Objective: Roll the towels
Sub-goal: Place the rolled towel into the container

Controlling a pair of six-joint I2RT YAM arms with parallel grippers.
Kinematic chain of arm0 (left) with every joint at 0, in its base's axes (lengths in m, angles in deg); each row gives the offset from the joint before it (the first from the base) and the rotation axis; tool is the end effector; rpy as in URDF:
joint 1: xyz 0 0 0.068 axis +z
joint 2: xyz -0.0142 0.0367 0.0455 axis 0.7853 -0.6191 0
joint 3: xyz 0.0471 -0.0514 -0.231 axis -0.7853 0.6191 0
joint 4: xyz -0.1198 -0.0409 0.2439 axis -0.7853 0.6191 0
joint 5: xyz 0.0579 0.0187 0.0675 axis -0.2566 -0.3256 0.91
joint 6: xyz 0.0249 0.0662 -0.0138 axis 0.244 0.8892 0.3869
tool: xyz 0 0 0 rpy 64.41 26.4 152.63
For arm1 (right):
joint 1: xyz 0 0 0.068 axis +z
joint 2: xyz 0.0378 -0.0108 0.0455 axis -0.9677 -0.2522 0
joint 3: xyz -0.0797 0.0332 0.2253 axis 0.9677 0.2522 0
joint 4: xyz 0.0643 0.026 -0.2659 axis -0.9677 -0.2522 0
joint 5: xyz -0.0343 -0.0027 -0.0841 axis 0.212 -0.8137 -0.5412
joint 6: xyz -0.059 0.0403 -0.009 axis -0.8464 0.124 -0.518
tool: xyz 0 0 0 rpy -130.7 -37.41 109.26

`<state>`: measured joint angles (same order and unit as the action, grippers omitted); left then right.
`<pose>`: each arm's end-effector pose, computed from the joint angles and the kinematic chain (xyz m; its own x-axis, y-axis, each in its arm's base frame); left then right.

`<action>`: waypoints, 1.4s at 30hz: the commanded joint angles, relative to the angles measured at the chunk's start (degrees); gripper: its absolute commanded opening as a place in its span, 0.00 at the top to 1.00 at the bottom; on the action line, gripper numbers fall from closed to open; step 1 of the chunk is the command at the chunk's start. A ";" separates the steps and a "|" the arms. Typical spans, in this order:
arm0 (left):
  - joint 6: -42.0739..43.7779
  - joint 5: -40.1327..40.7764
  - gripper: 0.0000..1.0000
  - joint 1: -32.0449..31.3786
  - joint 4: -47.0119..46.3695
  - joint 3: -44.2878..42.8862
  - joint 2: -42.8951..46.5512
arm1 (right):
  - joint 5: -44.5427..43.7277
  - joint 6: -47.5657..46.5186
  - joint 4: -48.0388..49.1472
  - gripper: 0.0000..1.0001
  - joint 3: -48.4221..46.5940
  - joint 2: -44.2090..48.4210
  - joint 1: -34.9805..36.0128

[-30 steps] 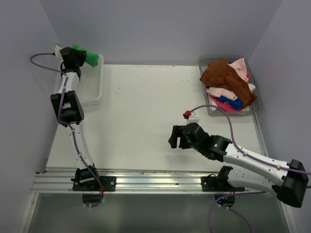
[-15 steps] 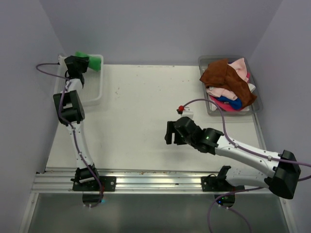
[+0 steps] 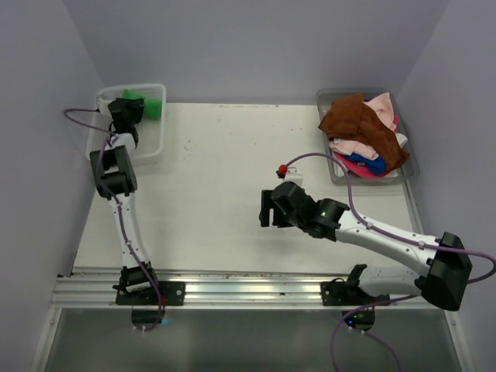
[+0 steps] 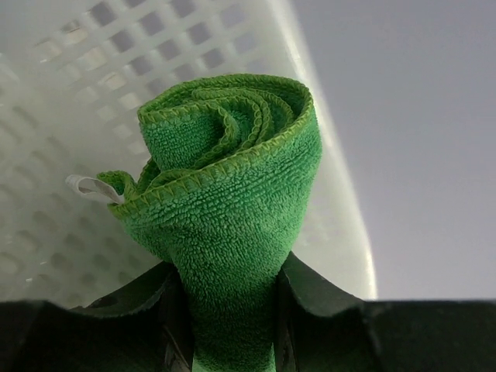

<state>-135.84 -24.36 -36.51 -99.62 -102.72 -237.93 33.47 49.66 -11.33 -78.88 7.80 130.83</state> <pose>0.5798 0.1543 0.1027 0.1113 -0.9104 -0.3986 -0.2552 0.3615 -0.8968 0.1806 0.2289 0.2092 -0.7572 0.0548 -0.6509 -0.1884 0.9358 0.2980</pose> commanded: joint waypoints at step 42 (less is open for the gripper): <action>5.00 -0.54 0.05 1.54 6.45 10.29 14.21 | 0.31 0.29 1.72 0.22 -1.25 1.03 1.25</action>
<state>-134.22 -25.37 -36.33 -92.67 -93.63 -229.49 33.65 49.86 -11.25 -79.75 7.61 131.69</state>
